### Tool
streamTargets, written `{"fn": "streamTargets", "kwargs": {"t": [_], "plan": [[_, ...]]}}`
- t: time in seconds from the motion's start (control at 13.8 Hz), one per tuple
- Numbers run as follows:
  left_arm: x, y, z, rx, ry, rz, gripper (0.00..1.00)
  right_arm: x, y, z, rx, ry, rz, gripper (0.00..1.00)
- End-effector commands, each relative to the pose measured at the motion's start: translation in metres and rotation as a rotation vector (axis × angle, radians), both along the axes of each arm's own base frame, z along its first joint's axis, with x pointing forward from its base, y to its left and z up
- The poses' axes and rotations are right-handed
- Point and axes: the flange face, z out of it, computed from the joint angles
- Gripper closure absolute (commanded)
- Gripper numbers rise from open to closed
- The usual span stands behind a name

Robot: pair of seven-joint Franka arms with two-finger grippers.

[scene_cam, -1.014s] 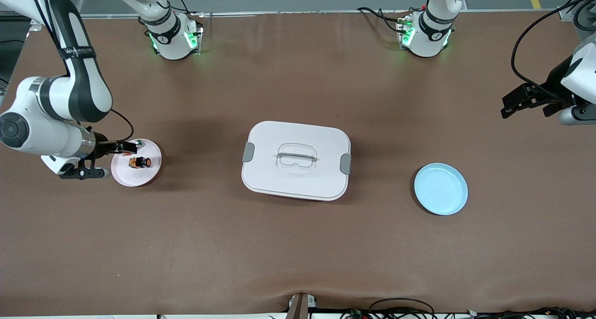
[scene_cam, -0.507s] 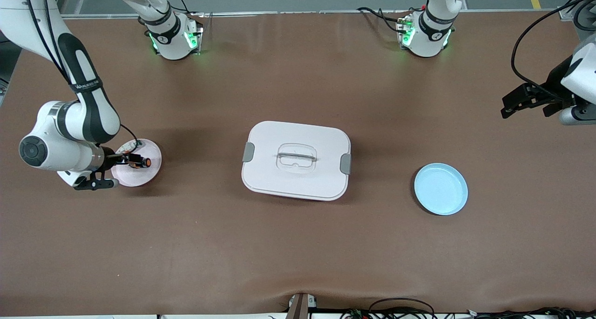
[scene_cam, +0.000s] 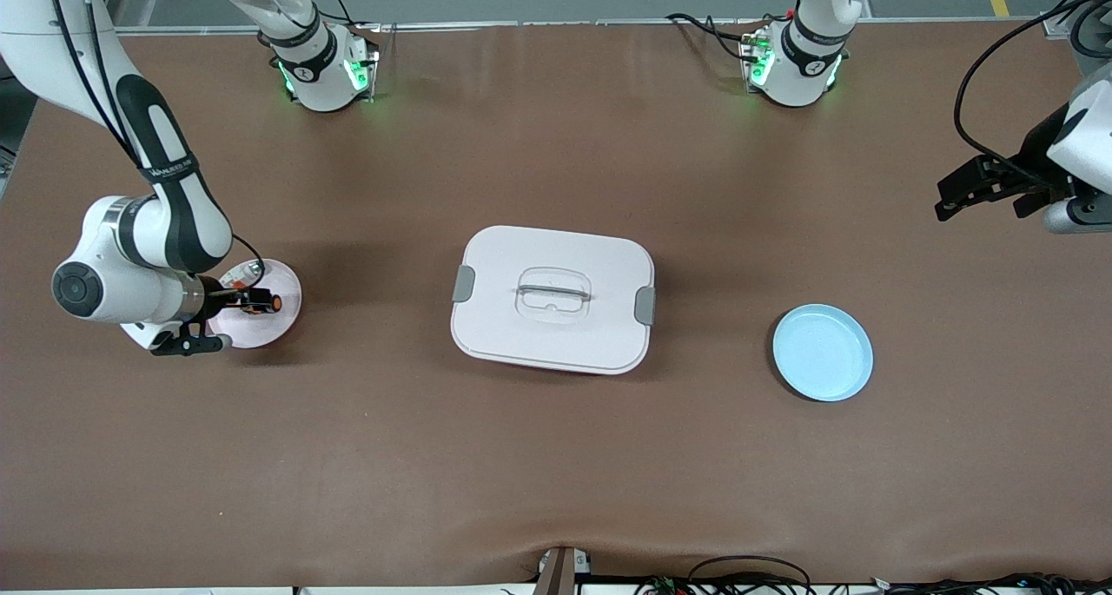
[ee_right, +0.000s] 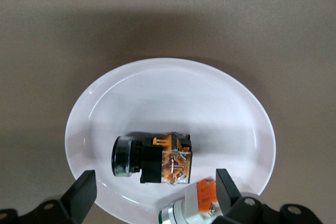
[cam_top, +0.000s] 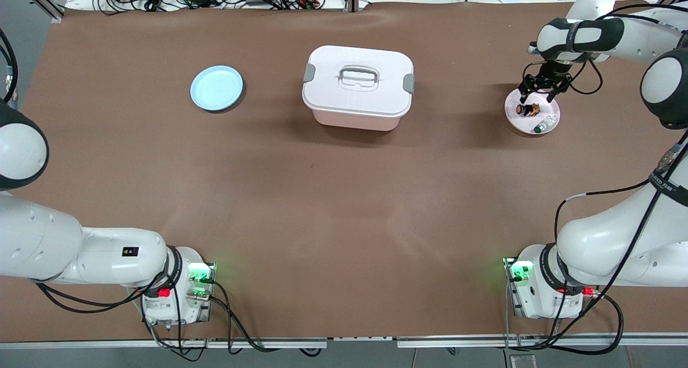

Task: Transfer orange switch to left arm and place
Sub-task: 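Close the right gripper on the orange switch and lift it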

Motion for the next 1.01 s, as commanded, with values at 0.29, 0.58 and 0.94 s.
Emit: {"fn": "streamTargets", "kwargs": {"t": [0.29,0.58,0.94], "plan": [[0.000,0.002,0.003,-0.007,0.009,-0.016,0.00,-0.003,-0.003,-0.020,0.048,0.010,-0.050,0.00],[0.001,0.002,0.002,-0.007,0.011,-0.016,0.00,-0.004,-0.002,-0.023,0.049,0.015,-0.055,0.00],[0.001,0.002,0.001,-0.007,0.012,-0.016,0.00,-0.006,-0.001,-0.031,0.062,0.026,-0.070,0.00]]}}
